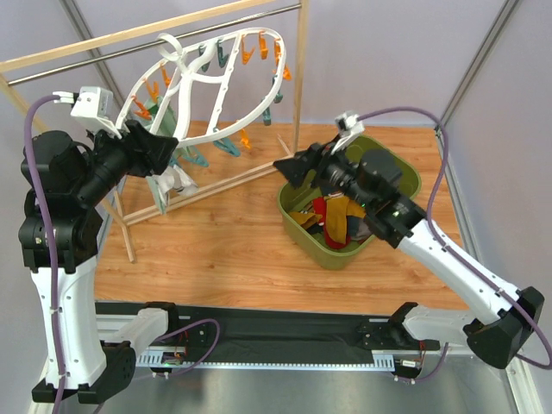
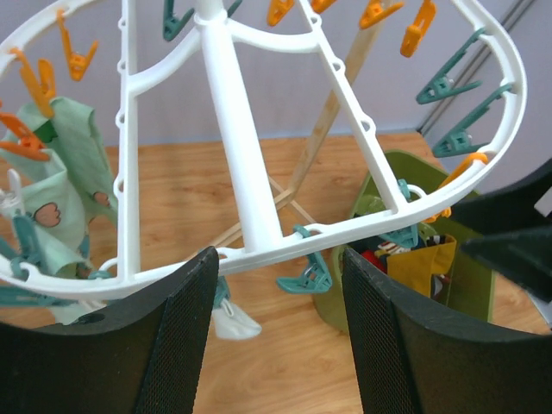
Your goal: Remove the socks clipped to the hanger
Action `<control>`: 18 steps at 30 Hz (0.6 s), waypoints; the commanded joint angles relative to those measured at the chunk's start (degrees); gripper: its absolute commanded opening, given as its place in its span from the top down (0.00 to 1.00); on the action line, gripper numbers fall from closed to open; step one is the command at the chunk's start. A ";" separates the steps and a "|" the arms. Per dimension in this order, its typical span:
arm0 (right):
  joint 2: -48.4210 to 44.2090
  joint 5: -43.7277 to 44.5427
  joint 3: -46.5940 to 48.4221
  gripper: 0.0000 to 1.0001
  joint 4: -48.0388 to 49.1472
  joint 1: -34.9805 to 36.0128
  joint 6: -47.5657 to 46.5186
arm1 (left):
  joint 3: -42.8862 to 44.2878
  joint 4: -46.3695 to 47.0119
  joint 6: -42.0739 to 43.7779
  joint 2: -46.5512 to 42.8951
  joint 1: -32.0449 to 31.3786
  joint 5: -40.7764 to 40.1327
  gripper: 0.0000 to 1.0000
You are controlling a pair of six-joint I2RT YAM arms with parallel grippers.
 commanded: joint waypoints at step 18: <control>36.61 7.36 4.05 0.16 51.12 25.50 -42.76 | -6.70 -6.05 1.00 -4.45 0.20 -7.15 0.36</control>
